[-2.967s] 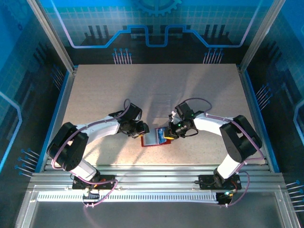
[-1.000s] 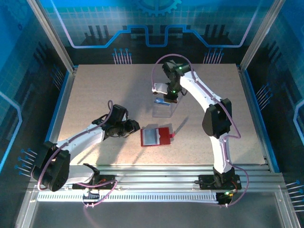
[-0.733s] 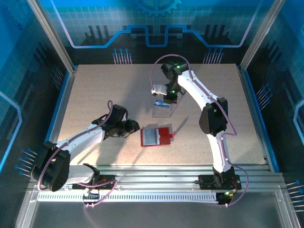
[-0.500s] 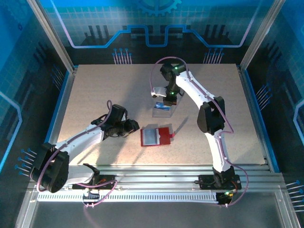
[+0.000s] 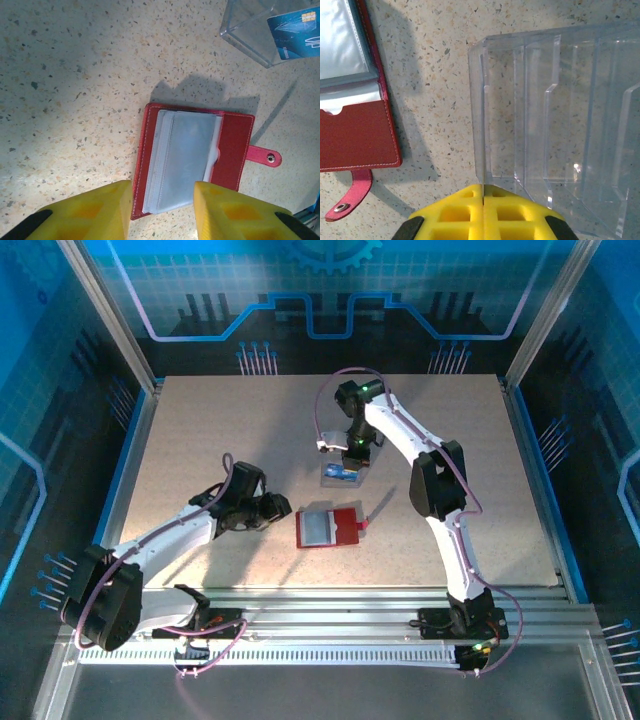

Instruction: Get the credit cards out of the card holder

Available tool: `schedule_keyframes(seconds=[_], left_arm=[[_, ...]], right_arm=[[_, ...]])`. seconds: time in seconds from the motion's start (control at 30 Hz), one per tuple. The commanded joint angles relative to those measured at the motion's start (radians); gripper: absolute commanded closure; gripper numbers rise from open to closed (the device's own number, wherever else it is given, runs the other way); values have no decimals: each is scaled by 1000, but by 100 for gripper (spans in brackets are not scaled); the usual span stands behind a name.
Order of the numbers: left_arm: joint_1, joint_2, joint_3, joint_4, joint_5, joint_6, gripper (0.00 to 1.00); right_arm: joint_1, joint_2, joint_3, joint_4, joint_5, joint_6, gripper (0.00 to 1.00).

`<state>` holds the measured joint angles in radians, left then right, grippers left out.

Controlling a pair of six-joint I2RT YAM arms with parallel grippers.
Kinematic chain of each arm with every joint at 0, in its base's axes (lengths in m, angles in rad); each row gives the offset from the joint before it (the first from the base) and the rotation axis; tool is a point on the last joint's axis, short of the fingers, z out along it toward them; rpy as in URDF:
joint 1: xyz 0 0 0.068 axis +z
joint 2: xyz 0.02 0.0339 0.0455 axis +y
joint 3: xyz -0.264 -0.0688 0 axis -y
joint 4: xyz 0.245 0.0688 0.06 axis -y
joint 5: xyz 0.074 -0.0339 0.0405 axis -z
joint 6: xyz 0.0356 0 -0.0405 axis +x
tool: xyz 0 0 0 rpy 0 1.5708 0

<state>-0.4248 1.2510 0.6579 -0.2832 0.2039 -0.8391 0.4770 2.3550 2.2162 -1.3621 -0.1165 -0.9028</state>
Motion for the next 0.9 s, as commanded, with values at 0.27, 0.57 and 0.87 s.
schedule_keyframes(seconds=[0.27,0.57,0.87], left_arm=[[14,-21,-14,-12,-11,-13,62],[14,-5,-6,-2,-5,-13,62],[15,-11,-13,-7,-4,-13,62]], right_arm=[[9,-62,0,-35,-29,4,100],[11,-90,69,-25,36,-8,100],[5,-35,115,-33,50,-17,100]])
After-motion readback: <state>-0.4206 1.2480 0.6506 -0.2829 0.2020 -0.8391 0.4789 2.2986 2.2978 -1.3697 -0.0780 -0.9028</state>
